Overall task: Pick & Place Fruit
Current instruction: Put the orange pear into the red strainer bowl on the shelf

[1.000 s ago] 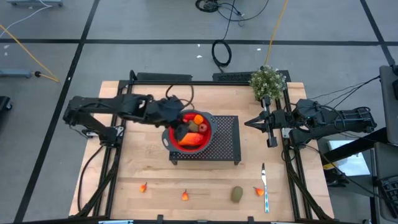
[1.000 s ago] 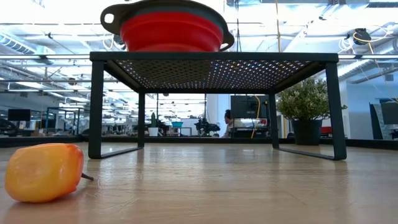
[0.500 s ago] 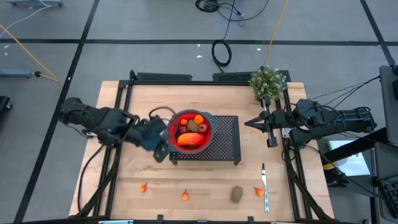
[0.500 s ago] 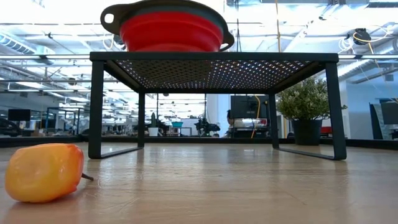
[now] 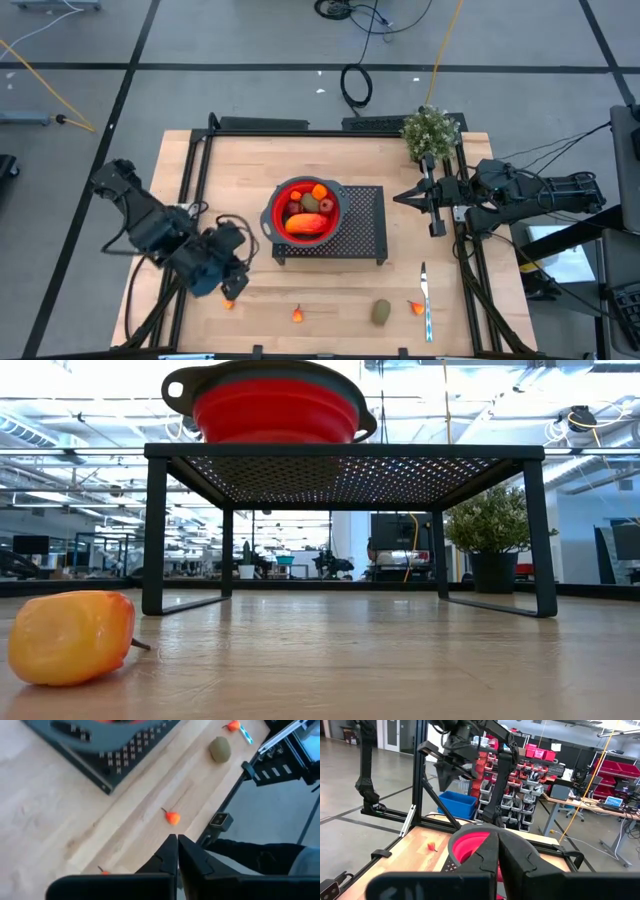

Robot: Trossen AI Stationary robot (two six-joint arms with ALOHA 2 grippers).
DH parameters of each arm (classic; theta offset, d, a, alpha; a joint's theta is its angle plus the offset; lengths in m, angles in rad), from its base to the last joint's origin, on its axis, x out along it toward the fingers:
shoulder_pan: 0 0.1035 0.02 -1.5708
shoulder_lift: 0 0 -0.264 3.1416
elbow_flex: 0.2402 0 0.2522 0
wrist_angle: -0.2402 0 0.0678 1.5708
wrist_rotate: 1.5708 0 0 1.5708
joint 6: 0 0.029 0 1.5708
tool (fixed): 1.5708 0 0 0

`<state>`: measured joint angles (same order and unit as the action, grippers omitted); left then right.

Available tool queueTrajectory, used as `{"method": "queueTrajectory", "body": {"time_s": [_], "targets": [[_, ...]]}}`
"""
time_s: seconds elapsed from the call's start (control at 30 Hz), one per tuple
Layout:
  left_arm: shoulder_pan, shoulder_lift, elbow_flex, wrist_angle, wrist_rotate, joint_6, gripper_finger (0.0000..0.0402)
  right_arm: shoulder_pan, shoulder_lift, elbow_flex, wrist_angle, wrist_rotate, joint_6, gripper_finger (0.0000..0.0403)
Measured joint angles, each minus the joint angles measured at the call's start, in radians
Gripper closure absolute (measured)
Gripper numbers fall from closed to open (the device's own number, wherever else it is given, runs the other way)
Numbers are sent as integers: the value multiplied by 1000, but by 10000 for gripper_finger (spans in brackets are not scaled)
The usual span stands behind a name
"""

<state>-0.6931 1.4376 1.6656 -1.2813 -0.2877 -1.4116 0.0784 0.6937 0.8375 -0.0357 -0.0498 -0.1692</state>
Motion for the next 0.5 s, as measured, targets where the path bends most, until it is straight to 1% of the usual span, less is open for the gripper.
{"method": "queueTrajectory", "body": {"time_s": [0.13,0.3,0.4,0.5], "targets": [[-73,0,-43,2,-30,-134,399,0,0,0,0,0,0,399],[-157,0,-126,16,-29,-309,396,0,0,0,0,0,0,399],[-198,0,-185,65,-28,-384,400,0,0,0,-1,-3,0,399],[-233,0,-242,120,-28,-445,395,0,0,0,-1,-3,0,399]]}}
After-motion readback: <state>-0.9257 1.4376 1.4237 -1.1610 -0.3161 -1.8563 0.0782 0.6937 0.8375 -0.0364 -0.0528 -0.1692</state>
